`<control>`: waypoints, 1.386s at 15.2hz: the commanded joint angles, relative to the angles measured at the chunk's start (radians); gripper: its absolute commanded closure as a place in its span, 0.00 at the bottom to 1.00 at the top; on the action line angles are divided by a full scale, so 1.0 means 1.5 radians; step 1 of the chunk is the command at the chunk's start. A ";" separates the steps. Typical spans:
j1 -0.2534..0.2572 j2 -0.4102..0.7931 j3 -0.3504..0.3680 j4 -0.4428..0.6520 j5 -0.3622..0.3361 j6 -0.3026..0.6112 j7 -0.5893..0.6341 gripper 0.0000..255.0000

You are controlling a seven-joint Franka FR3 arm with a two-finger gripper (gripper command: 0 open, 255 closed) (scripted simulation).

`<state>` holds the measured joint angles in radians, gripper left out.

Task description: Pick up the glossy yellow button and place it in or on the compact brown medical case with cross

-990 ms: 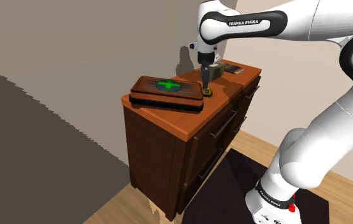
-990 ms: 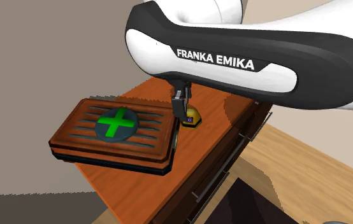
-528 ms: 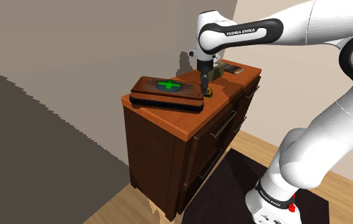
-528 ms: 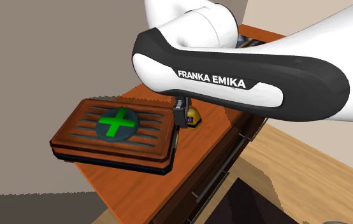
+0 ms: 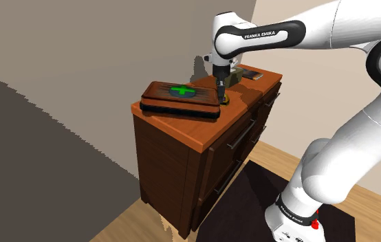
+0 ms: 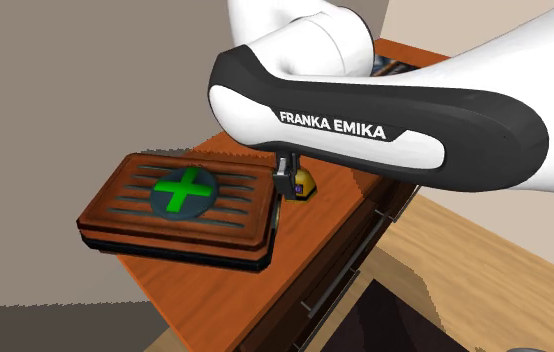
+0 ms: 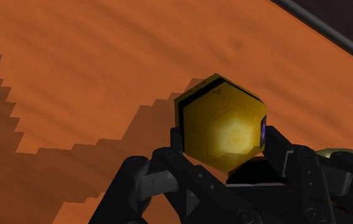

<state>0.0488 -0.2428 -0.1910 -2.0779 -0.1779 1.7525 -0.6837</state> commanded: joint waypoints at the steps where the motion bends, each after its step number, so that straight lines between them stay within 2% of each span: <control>1: 0.000 0.000 0.000 0.000 0.000 0.000 0.000 1.00; 8: 0.000 0.000 0.000 -0.001 0.000 0.001 0.000 1.00; 21: 0.002 0.004 0.005 0.120 0.004 -0.115 -0.014 1.00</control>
<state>0.0517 -0.2366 -0.1851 -1.9118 -0.1720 1.5934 -0.7041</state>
